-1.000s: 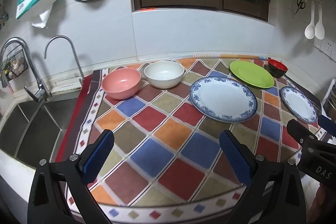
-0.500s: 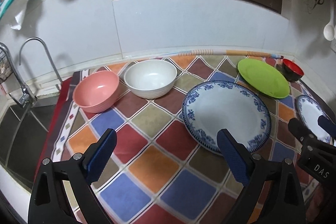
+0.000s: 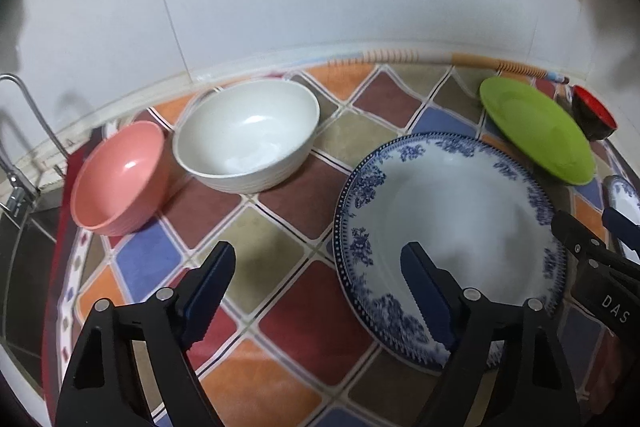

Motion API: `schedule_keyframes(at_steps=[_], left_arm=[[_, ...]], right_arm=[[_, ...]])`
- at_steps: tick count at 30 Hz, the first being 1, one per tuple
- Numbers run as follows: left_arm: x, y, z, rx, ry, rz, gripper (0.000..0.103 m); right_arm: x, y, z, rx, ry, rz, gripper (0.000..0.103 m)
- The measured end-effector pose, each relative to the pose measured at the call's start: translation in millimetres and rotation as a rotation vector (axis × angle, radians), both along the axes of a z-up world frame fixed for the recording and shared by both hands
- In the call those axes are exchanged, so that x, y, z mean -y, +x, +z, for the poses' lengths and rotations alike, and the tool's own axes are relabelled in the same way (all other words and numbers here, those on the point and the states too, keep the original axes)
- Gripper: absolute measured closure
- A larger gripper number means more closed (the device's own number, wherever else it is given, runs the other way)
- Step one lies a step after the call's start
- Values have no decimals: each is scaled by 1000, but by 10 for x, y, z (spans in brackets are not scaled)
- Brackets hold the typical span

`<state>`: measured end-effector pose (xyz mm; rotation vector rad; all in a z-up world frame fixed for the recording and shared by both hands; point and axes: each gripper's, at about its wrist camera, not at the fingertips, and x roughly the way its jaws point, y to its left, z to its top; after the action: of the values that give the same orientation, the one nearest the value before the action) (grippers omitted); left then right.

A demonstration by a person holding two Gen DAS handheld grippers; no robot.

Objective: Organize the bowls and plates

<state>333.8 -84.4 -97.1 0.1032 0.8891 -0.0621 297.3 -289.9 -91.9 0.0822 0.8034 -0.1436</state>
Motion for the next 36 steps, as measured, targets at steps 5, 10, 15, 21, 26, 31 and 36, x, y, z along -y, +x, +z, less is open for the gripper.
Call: schedule_keyframes(at_steps=[5, 10, 15, 21, 26, 31, 36], left_arm=[[49, 185, -237, -70, -8, -11, 25], [77, 259, -324, -105, -30, -26, 32], [99, 316, -358, -127, -42, -36, 41], [124, 374, -372, -133, -67, -42, 54], [114, 382, -372, -145, -100, -48, 66], [107, 390, -378, -146, -102, -41, 68], [89, 353, -372, -141, -91, -28, 68]], right_arm=[[64, 217, -218, -49, 12, -4, 19], [116, 339, -374, -93, 29, -4, 25], [157, 420, -469, -123, 60, -1, 34], [156, 468, -479, -125, 57, 7, 41], [158, 481, -481, -127, 42, 12, 53], [137, 480, -466, -125, 29, 37, 64], [139, 466, -456, -130, 27, 50, 65]])
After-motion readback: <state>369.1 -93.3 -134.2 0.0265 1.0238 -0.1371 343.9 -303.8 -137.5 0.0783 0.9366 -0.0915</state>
